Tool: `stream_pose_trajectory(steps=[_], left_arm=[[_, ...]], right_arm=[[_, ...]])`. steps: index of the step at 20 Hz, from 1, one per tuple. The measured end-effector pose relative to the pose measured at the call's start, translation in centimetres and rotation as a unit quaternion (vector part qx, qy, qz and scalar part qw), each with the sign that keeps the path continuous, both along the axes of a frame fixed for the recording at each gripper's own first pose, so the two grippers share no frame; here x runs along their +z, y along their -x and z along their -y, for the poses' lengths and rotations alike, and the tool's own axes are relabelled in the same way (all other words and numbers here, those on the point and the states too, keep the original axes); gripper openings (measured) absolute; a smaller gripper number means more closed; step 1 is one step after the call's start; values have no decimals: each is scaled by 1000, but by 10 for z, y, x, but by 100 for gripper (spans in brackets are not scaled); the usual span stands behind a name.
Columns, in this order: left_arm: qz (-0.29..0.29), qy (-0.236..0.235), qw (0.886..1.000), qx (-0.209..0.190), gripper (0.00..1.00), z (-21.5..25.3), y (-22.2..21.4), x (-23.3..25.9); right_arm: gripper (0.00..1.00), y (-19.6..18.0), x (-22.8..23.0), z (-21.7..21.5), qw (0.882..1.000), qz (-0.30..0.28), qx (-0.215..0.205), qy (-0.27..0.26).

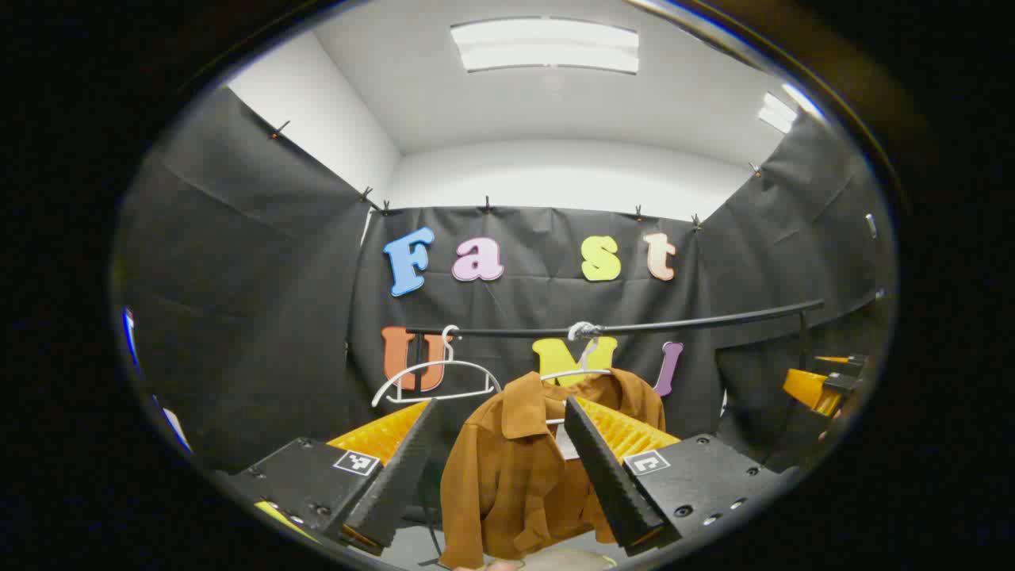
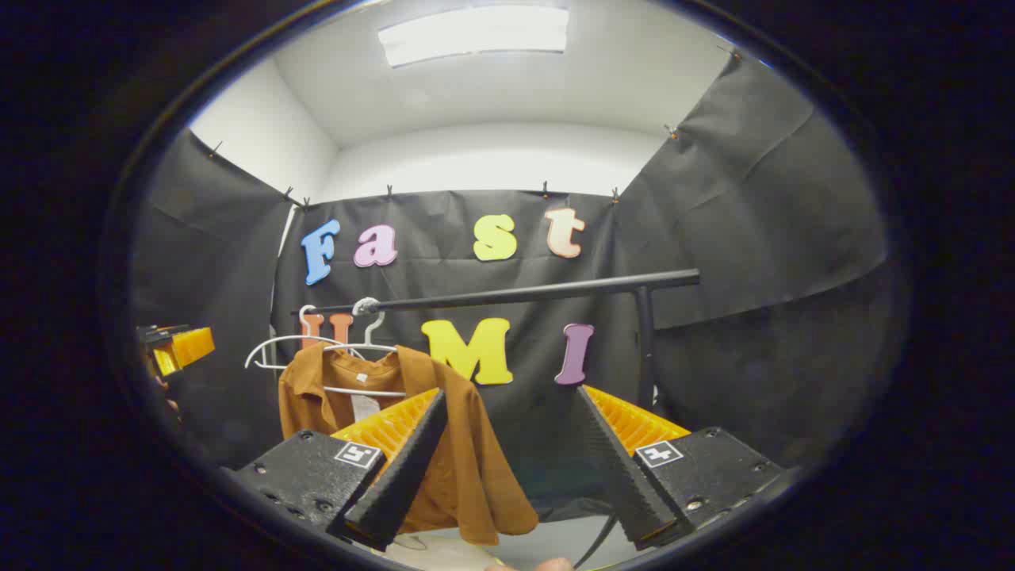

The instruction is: Grasp the clothes on the hanger with both hands and then place them into the laundry hamper below.

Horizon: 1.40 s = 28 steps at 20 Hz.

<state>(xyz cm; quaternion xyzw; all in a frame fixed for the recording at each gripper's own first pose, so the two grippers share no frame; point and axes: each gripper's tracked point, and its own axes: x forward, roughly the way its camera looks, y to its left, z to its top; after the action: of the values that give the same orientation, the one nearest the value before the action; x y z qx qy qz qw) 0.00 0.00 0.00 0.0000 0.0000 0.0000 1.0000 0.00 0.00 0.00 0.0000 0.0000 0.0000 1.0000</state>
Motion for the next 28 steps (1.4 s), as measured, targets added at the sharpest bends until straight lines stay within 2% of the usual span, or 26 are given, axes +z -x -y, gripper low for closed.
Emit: stream_pose_trajectory(steps=[1, 3, 6, 7, 10, 17, 21, 28], left_arm=[[7, 3, 1000, -1, 100, 0, 1, 5], [8, 4, 1000, 5, 91, -2, 0, 6], [-1, 1, 1000, 15, 91, -2, -6, 4], [-6, -1, 1000, 19, 100, -2, -8, 2], [-5, -18, 999, 30, 100, -3, -11, 4], [-12, -21, 998, 51, 100, 1, -19, -4], [-31, -10, 998, 46, 100, 8, -22, -17], [-88, 13, 996, 11, 100, 21, -22, -59]], right_arm=[[100, -3, 2, -6, 1000, 3, 8, -1], [100, -7, 6, -6, 1000, 9, 17, 6], [100, -13, 7, -4, 999, 14, 24, 19], [100, -16, 6, -4, 999, 12, 29, 18], [100, -28, 1, -3, 999, 4, 40, 13], [100, -46, -15, -8, 998, -13, 61, 17], [100, -56, -29, -15, 997, -28, 65, 14], [100, -67, -68, -34, 995, -75, 63, 7]])
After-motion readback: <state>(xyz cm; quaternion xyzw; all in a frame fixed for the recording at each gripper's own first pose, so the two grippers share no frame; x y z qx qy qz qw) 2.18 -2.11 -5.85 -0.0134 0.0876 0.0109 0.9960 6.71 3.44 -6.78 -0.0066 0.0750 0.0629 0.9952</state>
